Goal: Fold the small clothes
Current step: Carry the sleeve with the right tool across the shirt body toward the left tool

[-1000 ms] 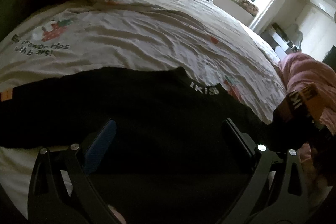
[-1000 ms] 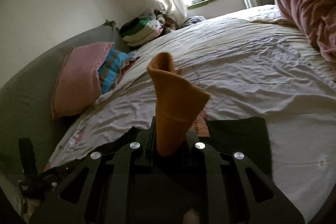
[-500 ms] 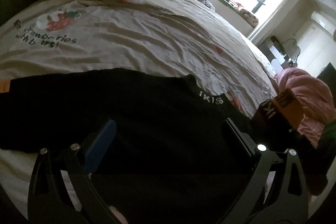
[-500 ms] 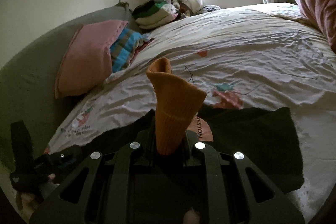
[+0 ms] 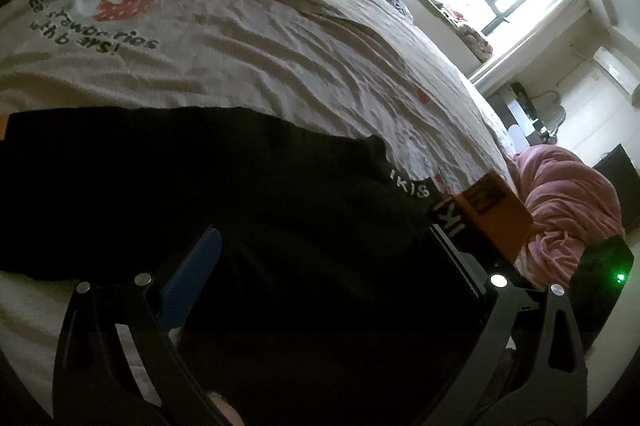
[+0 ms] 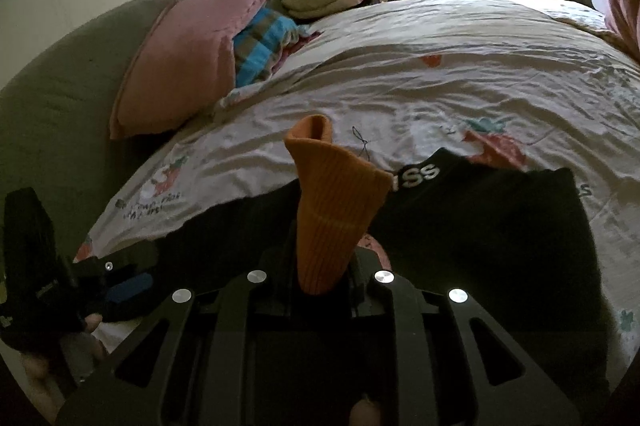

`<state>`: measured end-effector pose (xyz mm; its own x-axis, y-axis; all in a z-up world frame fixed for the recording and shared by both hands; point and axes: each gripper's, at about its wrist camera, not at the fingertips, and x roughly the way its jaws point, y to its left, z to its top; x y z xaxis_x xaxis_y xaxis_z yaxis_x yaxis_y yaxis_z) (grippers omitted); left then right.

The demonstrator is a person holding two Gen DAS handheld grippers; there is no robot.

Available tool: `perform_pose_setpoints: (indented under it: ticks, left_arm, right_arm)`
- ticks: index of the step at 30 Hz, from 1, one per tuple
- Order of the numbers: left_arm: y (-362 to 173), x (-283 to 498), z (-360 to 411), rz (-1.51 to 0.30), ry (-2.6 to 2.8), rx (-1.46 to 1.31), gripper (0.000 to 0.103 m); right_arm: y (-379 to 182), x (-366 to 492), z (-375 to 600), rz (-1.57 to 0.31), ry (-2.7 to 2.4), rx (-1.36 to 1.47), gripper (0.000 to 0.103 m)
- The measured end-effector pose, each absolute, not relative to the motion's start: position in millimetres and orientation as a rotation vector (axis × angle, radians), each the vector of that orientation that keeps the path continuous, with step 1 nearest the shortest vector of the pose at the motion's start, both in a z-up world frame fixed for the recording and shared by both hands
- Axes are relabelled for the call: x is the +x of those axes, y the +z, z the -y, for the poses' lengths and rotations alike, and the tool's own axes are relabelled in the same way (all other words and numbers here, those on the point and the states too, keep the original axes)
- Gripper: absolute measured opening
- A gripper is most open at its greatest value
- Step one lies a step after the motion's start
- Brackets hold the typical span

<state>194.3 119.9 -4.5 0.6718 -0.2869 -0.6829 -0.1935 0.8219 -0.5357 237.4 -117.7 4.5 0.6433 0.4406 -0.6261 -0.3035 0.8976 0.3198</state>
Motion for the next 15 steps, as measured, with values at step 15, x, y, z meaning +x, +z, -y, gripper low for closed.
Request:
perform_pose_setpoints:
  ticks: [15]
  left_arm:
    - [-28,200,-112,-0.93,-0.102,-0.656,0.093]
  right_arm:
    - [11,204,125,-0.768,0.534,0.189,0.059]
